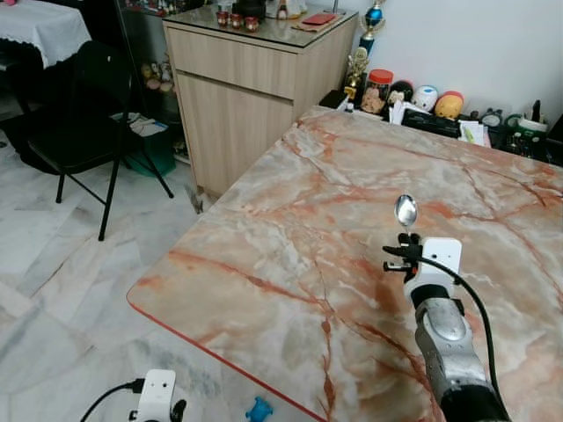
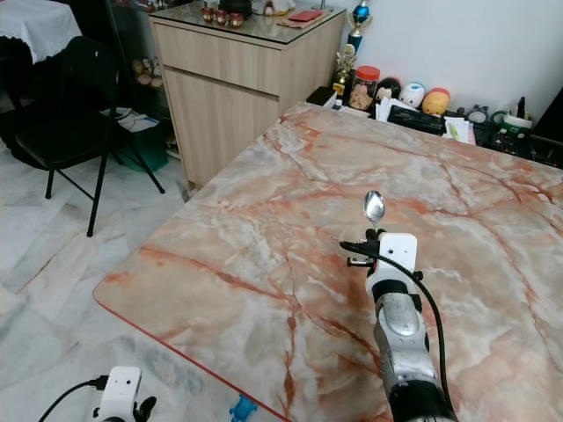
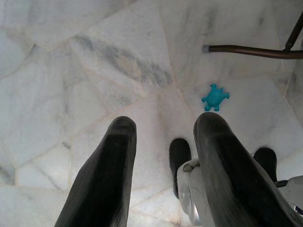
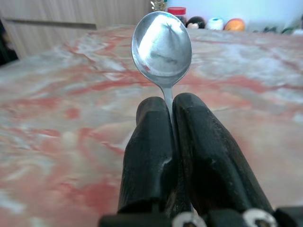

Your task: Setting the table

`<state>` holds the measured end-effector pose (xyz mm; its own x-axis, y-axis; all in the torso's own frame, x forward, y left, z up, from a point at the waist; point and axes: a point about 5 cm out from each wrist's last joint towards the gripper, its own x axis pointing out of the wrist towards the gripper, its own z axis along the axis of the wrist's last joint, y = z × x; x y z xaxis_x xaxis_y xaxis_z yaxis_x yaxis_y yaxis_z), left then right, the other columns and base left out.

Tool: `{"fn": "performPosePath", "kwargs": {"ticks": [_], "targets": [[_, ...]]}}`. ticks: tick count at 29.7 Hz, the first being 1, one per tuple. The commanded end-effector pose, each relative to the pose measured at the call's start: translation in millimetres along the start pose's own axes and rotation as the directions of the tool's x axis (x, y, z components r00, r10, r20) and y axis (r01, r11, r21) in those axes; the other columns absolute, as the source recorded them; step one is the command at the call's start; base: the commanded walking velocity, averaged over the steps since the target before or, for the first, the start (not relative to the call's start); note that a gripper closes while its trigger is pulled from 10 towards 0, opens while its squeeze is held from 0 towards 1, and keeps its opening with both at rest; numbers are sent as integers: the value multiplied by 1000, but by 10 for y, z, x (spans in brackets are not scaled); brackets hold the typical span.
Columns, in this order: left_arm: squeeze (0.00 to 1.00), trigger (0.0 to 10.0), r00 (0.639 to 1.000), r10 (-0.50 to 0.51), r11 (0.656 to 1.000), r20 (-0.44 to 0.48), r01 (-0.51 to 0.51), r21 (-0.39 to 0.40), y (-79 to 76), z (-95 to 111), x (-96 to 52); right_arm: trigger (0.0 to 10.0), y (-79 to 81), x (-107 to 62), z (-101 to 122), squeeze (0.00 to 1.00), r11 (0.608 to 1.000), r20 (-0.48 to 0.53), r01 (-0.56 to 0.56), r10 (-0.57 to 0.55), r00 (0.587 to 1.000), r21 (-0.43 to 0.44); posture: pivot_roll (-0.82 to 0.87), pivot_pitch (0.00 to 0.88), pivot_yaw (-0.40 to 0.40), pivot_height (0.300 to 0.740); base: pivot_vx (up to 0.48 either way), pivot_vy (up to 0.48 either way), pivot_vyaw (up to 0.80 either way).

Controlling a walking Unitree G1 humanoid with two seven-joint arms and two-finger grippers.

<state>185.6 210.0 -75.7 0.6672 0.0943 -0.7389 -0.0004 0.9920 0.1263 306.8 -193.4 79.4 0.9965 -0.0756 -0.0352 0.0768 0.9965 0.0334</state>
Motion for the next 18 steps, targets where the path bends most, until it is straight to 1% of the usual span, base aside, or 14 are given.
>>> {"fn": "performPosePath", "kwargs": {"ticks": [1,6,8,9,10,13,14,15,17,18], "targets": [[0,10000,1000,-5,1000,-29,5,23,-1,-60,-12,10000,-31,1,84,0,997,8,24,-25,1000,69,97,0,-58,740,0,0,0],[0,10000,1000,-7,1000,-28,8,23,-11,-55,-10,10000,-29,0,150,0,998,18,28,-30,999,57,97,0,-59,740,0,0,0],[0,10000,1000,-8,1000,-26,8,22,-15,-55,-10,10000,-10,-7,231,0,999,46,22,-23,999,42,95,0,-60,740,0,0,0],[0,10000,1000,-8,1000,-25,9,21,-19,-58,-11,10000,11,-18,270,0,1000,72,10,-11,997,6,91,0,-61,740,0,0,0],[0,10000,1000,-8,1000,-25,9,21,-19,-58,-11,10000,11,-18,270,0,1000,72,10,-11,997,6,91,0,-61,740,0,0,0],[0,10000,1000,-3,1000,-21,3,14,-22,-64,-15,10000,63,-65,278,0,999,93,-12,17,996,-49,100,0,-66,740,0,0,0],[0,10000,1000,5,1000,-17,-5,4,-16,-64,-16,10000,96,-96,278,0,996,102,-38,47,994,-85,100,0,-66,740,0,0,0],[0,10000,1000,10,1000,-16,-10,-3,-9,-65,-17,10000,116,-113,283,0,993,109,-55,67,992,-103,98,0,-67,740,0,0,0],[0,10000,1000,15,1000,-14,-16,-8,0,-67,-19,10000,141,-140,298,0,990,119,-78,92,989,-117,96,0,-67,740,0,0,0],[0,10000,1000,14,1000,-14,-14,-3,0,-70,-20,10000,135,-157,314,0,991,121,-80,94,988,-110,95,0,-68,740,0,0,0]]}}
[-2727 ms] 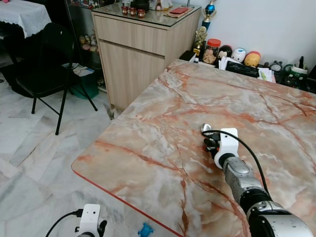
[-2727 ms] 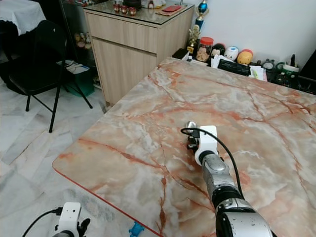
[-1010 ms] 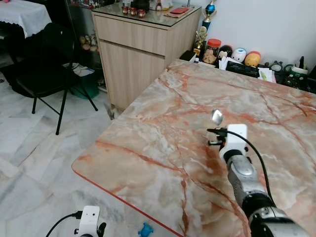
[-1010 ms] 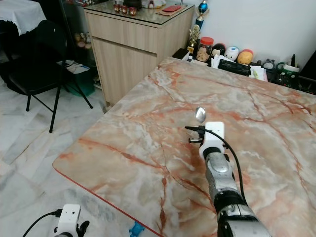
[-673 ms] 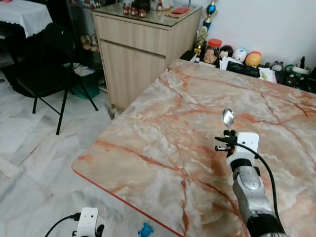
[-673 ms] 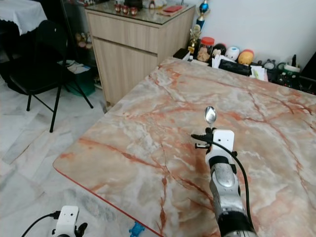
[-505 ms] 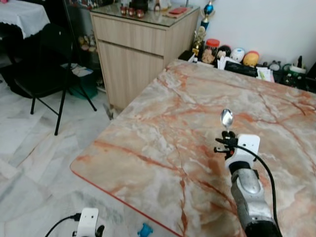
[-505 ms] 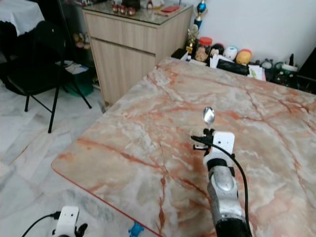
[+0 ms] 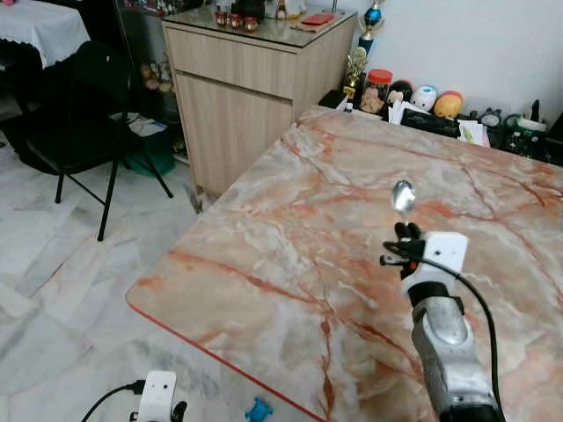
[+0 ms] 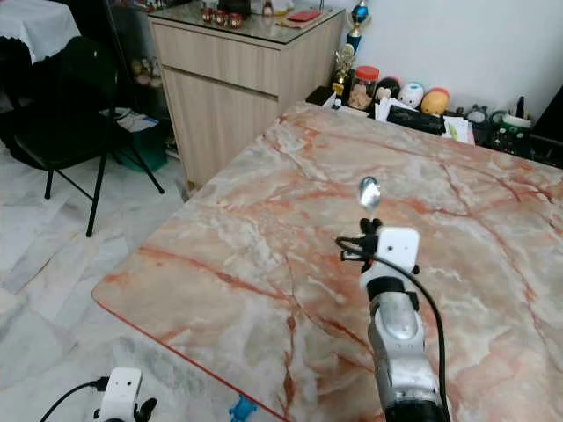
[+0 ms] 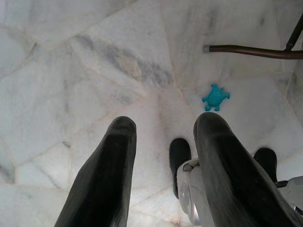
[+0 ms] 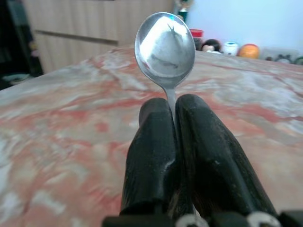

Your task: Setting the table

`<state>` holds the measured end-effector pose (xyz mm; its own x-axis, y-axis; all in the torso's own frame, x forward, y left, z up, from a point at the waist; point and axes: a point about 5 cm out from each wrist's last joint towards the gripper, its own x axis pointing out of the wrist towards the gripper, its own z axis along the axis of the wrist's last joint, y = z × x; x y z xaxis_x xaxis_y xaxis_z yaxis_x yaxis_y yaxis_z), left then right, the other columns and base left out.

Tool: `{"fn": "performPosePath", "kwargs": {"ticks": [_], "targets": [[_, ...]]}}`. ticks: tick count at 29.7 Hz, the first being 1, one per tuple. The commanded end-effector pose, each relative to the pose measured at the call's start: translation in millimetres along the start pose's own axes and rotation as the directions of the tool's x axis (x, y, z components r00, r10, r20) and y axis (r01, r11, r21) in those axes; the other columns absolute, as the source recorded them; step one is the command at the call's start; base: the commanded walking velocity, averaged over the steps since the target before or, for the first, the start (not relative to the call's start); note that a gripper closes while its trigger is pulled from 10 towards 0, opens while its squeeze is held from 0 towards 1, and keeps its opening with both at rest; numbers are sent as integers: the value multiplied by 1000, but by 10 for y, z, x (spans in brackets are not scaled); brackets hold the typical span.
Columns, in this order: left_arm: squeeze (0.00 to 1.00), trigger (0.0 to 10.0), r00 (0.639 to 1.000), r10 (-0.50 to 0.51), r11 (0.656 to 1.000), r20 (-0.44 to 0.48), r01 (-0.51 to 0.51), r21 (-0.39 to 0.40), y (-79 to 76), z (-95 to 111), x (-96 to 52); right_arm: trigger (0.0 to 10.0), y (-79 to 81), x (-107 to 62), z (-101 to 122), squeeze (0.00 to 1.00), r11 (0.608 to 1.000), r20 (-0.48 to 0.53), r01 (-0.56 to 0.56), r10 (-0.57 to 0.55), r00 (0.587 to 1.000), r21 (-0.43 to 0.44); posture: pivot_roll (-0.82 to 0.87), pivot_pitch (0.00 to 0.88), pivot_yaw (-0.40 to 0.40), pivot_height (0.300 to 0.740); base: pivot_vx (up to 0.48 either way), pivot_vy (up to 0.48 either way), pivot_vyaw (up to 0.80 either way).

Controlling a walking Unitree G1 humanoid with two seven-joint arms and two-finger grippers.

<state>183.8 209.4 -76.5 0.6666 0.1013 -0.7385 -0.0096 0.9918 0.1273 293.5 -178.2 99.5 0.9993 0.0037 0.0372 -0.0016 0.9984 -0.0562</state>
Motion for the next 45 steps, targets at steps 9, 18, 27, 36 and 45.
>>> {"fn": "performPosePath", "kwargs": {"ticks": [9,18,27,36,45], "targets": [[0,10000,1000,-4,1000,-12,4,18,3,-61,-19,10000,-62,-11,130,0,1000,53,15,-15,998,-2,99,0,-70,740,0,0,0],[0,10000,1000,4,1000,-15,-4,-1,11,-70,-22,10000,-31,19,155,0,1000,55,20,-21,998,10,106,0,-68,740,0,0,-242],[0,10000,1000,5,1000,-9,-5,22,61,-19,-7,10000,-25,45,145,0,999,60,49,-50,997,14,114,0,-40,740,0,0,-727],[0,10000,1000,9,999,-12,-9,33,60,5,3,10000,-68,57,204,0,998,100,66,-67,993,18,111,0,-44,740,0,0,-249],[0,10000,1000,14,999,-25,-13,33,53,-51,-13,10000,-69,96,242,0,998,112,63,-64,992,13,112,0,-56,740,0,0,0]]}}
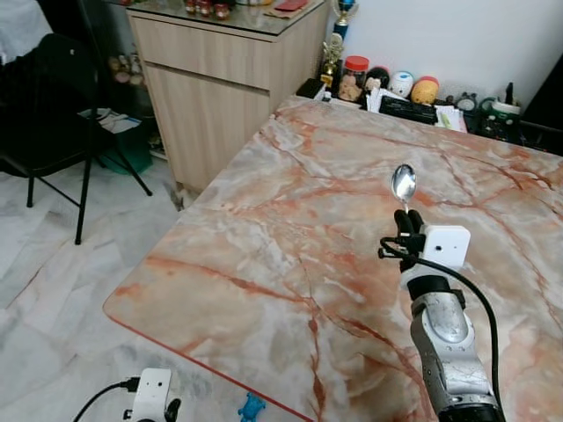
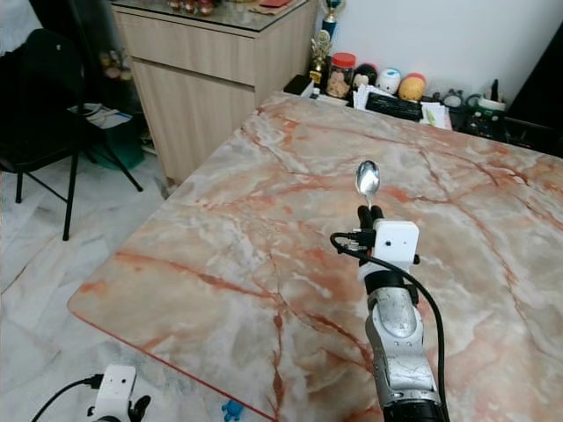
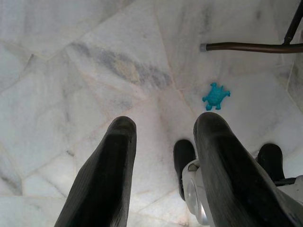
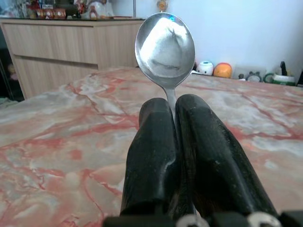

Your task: Setting the table

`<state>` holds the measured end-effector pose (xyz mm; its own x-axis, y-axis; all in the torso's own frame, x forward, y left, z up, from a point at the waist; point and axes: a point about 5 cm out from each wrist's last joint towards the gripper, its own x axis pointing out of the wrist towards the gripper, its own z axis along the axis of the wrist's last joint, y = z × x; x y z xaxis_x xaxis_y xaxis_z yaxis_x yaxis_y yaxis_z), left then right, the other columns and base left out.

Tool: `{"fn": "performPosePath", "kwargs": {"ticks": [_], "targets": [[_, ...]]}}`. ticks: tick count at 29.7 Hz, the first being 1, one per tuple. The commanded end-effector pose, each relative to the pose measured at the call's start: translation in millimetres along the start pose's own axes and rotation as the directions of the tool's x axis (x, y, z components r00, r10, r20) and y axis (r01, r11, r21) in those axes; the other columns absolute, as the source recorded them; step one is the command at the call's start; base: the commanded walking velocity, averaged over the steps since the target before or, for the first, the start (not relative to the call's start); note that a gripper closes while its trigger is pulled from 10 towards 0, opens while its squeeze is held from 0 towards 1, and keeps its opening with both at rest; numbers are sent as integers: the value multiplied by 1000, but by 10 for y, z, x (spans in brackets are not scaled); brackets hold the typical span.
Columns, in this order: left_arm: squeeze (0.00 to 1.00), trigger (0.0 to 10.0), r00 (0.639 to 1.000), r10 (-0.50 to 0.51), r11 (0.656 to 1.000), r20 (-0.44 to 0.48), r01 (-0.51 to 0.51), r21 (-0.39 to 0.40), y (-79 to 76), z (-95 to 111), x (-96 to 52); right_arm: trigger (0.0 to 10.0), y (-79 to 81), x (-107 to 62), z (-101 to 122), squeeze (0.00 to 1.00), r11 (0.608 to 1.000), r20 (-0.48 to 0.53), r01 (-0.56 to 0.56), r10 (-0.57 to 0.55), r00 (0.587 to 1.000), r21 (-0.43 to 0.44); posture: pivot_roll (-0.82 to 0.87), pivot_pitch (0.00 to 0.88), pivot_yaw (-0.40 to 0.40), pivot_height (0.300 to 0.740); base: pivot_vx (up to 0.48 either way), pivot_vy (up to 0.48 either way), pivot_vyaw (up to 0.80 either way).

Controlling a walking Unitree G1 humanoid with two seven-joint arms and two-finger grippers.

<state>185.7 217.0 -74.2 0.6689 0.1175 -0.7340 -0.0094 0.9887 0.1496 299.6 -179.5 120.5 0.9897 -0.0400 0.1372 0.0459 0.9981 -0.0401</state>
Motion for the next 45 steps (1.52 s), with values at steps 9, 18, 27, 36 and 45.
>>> {"fn": "performPosePath", "kwargs": {"ticks": [9,18,27,36,45], "targets": [[0,10000,999,3,1000,-36,-2,17,-21,-114,-30,10000,-42,56,37,0,1000,8,22,-22,1000,-2,107,0,-64,740,0,-284,-368],[0,10000,999,1,1000,-38,0,11,-24,-137,-38,10000,-39,94,76,0,999,37,22,-21,999,-23,110,0,-67,740,0,-345,-86],[0,10000,998,3,1000,-55,-3,10,1,-188,-54,10000,-39,108,79,0,999,38,29,-29,999,-17,112,0,-67,740,0,-352,0],[0,10000,998,1,1000,-61,0,8,-9,-203,-58,10000,-25,110,67,0,1000,31,20,-19,999,-20,110,0,-66,740,0,-356,-680],[0,10000,998,-1,1000,-63,1,8,-18,-206,-58,10000,-15,112,75,0,1000,46,15,-14,999,-21,110,0,-66,740,0,-359,-176]]}}
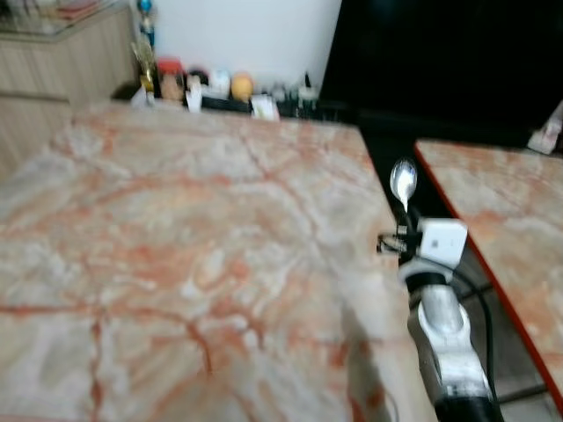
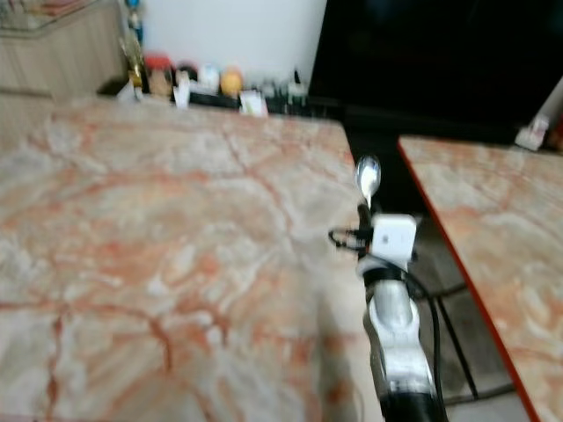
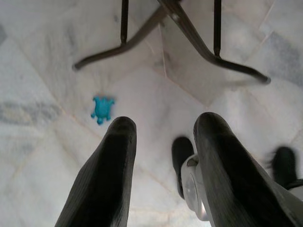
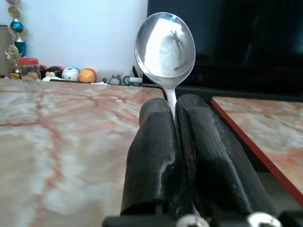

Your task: Setting the table

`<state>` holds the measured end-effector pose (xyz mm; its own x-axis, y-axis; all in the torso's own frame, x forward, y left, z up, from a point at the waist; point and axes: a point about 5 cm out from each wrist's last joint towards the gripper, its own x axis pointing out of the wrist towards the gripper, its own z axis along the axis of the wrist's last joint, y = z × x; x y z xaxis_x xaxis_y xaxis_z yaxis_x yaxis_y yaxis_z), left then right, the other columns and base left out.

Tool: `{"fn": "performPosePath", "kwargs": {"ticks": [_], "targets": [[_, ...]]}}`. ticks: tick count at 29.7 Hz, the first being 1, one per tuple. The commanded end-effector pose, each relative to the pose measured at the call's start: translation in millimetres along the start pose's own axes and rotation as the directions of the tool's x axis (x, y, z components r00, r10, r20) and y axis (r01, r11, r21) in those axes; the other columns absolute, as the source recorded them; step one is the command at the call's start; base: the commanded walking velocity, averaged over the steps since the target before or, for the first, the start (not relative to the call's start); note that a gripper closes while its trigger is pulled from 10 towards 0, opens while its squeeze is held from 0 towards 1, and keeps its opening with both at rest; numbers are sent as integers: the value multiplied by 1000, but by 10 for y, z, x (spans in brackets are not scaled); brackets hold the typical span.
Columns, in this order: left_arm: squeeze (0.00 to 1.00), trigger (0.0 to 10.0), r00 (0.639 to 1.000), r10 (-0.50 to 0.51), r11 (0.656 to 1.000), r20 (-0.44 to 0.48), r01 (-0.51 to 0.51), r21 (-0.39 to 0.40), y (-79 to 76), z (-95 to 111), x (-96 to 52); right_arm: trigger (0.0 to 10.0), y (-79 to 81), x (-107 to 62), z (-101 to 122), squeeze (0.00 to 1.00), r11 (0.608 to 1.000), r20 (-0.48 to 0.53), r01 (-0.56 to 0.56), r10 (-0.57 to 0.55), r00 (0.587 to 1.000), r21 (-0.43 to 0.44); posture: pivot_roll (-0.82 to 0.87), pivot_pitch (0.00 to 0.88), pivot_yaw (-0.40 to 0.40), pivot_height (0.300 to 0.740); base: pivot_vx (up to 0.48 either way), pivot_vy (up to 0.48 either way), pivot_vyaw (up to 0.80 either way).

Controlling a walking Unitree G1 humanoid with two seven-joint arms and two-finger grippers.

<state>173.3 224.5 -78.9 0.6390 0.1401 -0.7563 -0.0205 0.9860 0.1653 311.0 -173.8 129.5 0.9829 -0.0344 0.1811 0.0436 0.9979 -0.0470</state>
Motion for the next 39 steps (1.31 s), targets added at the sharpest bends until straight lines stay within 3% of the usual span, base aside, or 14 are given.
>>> {"fn": "performPosePath", "kwargs": {"ticks": [1,23,39], "targets": [[0,10000,999,-20,1000,-25,20,7,-87,-77,-17,10000,-71,-12,-2,0,1000,1,18,-18,1000,-14,110,0,-65,740,0,-360,0],[0,10000,1000,-22,1000,-15,22,7,-101,-69,-17,10000,-45,-19,10,0,1000,5,9,-9,1000,-9,96,9,-63,740,0,-360,0],[0,10000,999,-27,1000,-18,27,16,-97,-84,-22,10000,-121,-1,238,0,998,129,64,-62,990,-11,91,11,-61,740,0,-360,0]]}}
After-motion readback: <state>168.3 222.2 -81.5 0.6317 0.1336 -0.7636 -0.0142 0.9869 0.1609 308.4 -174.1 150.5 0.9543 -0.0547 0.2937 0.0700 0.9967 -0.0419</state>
